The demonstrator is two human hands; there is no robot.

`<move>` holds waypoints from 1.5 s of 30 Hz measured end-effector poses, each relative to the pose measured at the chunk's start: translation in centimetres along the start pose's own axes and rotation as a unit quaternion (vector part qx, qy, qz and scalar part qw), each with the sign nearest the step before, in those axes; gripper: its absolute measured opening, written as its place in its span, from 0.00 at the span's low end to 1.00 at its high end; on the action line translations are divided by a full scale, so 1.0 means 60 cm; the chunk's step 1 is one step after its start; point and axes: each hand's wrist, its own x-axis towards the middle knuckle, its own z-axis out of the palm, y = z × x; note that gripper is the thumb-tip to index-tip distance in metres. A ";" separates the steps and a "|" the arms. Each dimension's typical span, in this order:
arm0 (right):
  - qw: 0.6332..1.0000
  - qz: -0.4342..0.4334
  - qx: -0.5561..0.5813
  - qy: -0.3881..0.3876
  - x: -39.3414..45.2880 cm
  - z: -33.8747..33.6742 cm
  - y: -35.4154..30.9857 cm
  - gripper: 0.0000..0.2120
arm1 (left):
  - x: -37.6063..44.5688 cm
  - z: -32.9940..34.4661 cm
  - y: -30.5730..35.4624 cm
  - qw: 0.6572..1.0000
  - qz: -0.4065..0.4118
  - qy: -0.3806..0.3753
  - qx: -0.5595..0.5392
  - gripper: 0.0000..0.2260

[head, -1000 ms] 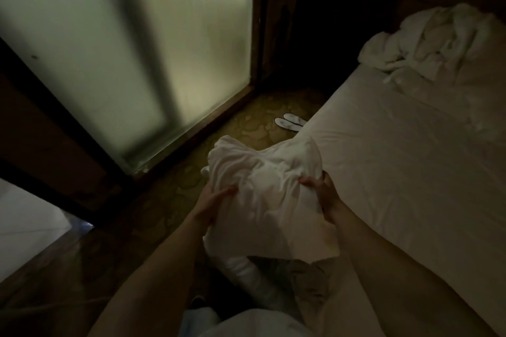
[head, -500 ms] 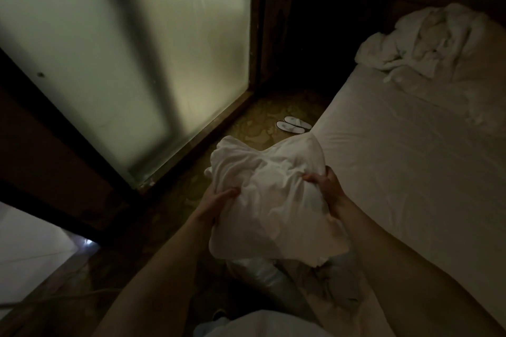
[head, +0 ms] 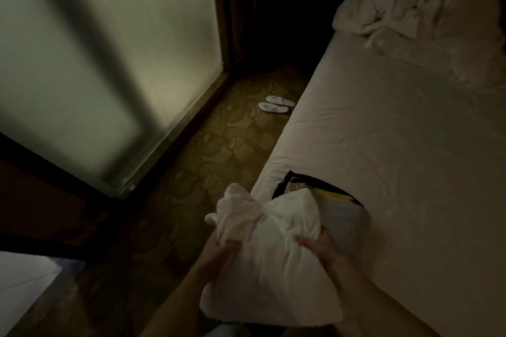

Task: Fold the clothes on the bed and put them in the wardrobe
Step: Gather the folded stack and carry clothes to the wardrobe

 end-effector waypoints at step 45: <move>0.991 -0.098 0.002 -0.092 -0.008 0.102 -0.097 0.10 | -0.018 -0.116 -0.031 0.994 0.031 0.043 -0.091 0.47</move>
